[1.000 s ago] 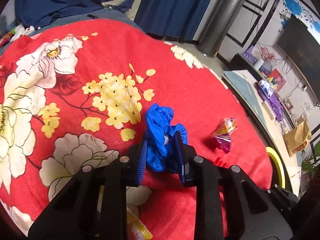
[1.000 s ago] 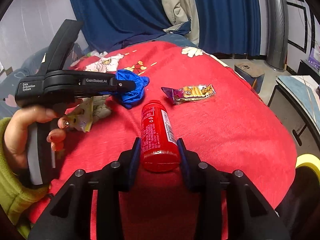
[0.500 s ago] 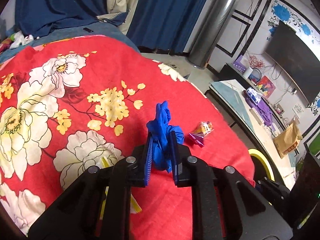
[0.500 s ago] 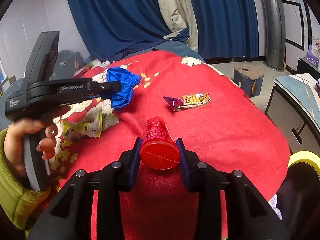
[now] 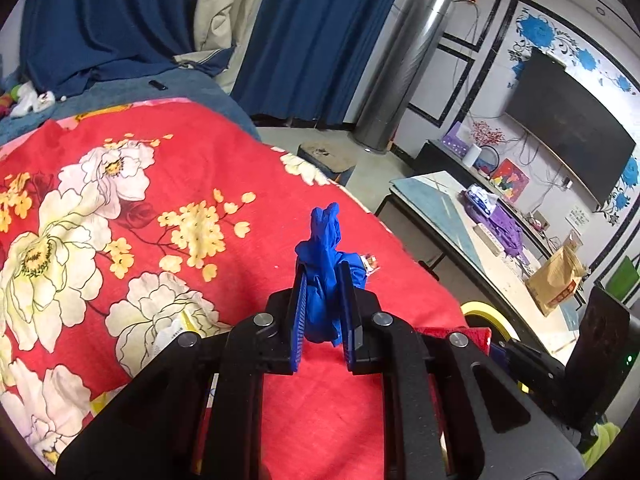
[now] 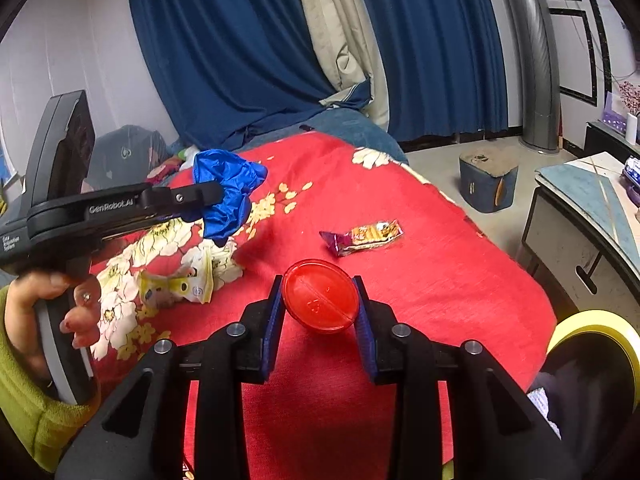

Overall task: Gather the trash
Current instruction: 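Lift the red bottle and blue cloth and carry both over the yellow bin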

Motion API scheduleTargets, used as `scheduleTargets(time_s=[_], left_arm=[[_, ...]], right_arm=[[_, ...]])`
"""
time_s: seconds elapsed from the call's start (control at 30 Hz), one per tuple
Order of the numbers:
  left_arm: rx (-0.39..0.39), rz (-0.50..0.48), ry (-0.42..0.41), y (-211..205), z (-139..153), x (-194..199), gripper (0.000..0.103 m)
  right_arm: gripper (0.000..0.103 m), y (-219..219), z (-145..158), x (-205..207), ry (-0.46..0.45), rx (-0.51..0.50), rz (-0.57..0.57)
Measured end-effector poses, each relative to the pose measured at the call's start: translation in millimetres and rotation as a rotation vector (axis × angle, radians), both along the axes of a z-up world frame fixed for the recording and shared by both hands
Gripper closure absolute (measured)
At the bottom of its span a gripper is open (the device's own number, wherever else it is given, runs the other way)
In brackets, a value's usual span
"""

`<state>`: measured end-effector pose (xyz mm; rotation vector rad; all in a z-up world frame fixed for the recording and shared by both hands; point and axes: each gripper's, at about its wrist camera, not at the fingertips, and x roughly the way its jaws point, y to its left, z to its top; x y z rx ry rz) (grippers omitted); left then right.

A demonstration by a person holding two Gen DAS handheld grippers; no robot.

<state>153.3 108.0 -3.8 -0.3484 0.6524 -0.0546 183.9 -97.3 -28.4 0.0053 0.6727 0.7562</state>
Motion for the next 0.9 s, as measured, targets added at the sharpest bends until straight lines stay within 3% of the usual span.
scheduleTargets(time_s=[0.9], left_arm=[[0.023,-0.134,-0.045,-61,12,-14,0.093]], right_arm=[[0.073,-57,32,-11,-0.061,0.058,-0.113]])
